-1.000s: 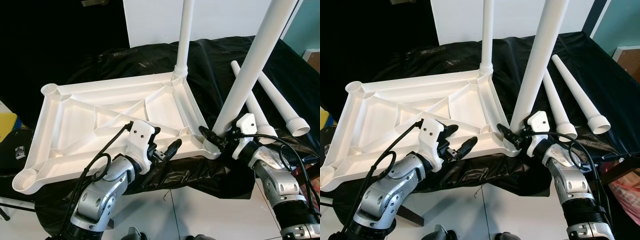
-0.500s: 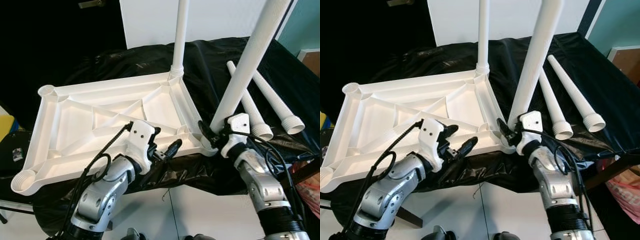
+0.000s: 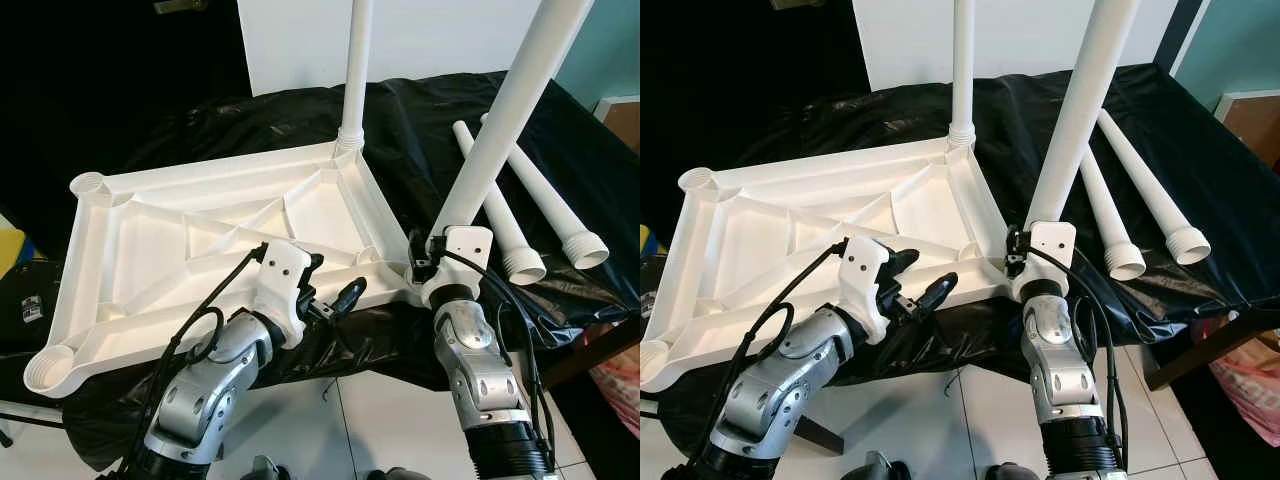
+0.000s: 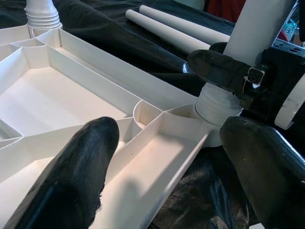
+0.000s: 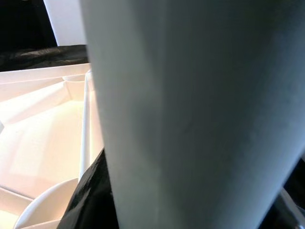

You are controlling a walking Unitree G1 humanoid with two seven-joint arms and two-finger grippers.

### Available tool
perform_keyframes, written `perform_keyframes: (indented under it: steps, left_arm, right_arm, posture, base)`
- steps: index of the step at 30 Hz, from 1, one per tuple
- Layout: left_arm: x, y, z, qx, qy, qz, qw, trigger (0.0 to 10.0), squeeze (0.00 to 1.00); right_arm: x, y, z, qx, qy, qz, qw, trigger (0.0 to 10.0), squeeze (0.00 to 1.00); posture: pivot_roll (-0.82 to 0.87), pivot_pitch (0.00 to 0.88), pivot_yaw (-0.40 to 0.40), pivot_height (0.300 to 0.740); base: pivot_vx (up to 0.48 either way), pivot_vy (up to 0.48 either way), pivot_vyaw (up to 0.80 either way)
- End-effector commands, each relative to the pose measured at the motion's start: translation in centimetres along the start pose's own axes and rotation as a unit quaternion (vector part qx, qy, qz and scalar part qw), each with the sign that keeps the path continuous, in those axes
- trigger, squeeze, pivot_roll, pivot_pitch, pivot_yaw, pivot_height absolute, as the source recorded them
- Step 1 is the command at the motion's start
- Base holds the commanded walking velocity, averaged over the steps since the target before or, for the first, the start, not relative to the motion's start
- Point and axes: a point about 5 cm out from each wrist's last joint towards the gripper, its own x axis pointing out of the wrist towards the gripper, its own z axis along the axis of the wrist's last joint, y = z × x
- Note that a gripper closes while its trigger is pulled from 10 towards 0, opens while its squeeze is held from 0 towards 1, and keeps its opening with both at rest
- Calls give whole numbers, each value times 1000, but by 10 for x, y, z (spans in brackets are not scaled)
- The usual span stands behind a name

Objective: Building children table

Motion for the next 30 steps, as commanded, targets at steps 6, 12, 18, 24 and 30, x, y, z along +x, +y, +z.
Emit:
perform_keyframes:
  steps: [6, 12, 18, 24, 30]
  left_arm:
    - [1, 0, 0, 1, 0, -2, 1000, 10000, 0]
    - [3, -1, 0, 2, -1, -3, 1000, 10000, 0]
    - [3, 0, 1, 6, -1, -4, 1000, 10000, 0]
    - [4, 0, 1, 8, -2, -7, 1000, 10000, 0]
    - [6, -1, 0, 20, 5, -22, 1000, 10000, 0]
  right_arm:
    - [-6, 0, -14, 11, 42, -2, 999, 10000, 0]
    - [-5, 2, -2, 17, 5, 24, 1000, 10000, 1000]
    - [-4, -9, 7, 14, -27, 79, 996, 10000, 1000]
    - [-2, -17, 10, 16, -31, 136, 990, 10000, 0]
    - [4, -24, 9, -22, -17, 298, 954, 10000, 0]
  posture:
    - [-24, 93, -20, 740]
    - [-24, 85, -22, 740]
    - [-25, 74, -21, 740]
    - [-32, 68, -16, 740]
    - [-36, 60, -3, 740]
  base:
    - [0, 0, 0]
    - [0, 0, 0]
    - [0, 0, 0]
    - [0, 0, 0]
    - [0, 0, 0]
